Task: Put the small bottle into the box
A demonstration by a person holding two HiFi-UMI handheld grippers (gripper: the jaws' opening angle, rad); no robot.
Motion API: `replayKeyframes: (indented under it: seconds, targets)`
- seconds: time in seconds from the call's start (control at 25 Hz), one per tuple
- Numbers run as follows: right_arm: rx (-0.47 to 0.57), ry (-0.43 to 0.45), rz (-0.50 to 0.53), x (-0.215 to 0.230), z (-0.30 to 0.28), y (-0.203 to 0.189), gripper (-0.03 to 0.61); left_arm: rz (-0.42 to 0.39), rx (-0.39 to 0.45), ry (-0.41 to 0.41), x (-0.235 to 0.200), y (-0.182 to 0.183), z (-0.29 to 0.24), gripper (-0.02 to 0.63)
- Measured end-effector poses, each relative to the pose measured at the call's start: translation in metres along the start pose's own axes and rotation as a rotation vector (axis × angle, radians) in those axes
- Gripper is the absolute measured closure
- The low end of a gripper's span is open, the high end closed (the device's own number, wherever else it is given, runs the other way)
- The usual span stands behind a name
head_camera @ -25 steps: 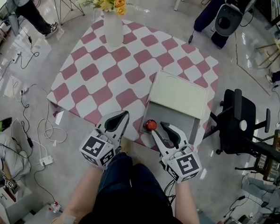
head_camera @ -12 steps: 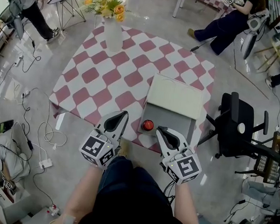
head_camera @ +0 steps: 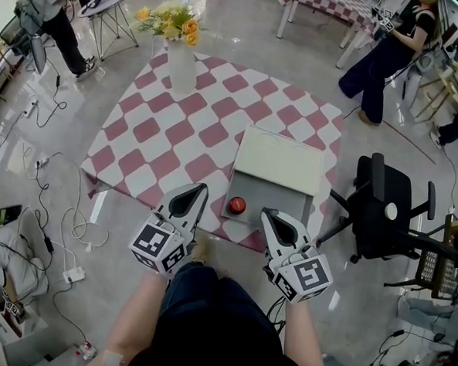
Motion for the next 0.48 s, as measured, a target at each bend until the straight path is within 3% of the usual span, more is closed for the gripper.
replayKeyframes:
  seconds: [0.48]
  targets:
    - [0.08,-0.061,-0.046,0.018,0.021,0.022,0.574,-0.033,0.021,0.021,0.005,0.02,0.007,0.613]
Point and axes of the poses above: the fingertips, and each gripper's own axes: z backward along the fingers, x to its right, y out of its top, the point moved 3 cm from there along z, backward along the fingers, and after that the axes turned 11 degrees about -y, right-handed, at the moved point
